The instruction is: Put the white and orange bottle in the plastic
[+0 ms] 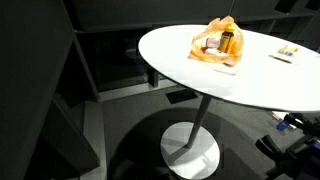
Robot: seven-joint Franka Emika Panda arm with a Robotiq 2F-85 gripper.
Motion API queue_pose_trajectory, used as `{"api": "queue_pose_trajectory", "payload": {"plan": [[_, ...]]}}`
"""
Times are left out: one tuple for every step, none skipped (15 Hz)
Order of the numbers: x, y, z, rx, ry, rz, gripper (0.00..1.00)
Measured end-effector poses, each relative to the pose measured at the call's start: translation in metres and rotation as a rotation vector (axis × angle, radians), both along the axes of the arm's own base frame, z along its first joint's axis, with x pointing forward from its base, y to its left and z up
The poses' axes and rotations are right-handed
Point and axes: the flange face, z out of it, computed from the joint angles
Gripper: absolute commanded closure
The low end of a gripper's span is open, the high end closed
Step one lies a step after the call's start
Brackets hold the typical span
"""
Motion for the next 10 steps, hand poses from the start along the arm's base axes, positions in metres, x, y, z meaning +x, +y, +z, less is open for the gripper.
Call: {"api": "queue_pose_trajectory", "payload": {"plan": [[0.0, 0.0, 0.0, 0.0, 0.0, 0.0, 0.0], [0.0, 0.0, 0.0, 0.0, 0.0, 0.0, 0.0], [0.0, 0.0, 0.0, 0.0, 0.001, -0.001, 0.0], [0.001, -0.001, -0.001, -0.002, 0.001, -0.001, 0.0], [0.002, -0.003, -0.001, -0.004, 0.0, -0.002, 0.0], [0.005, -0.005, 0.0, -0.008, -0.002, -0.003, 0.0], [0.009, -0.007, 0.0, -0.014, -0.004, -0.003, 0.0], [0.014, -0.01, 0.0, -0.02, -0.005, -0.004, 0.0], [0.02, -0.013, 0.0, -0.027, -0.006, -0.006, 0.0], [0.027, -0.017, -0.001, -0.035, -0.004, -0.009, 0.0]]}}
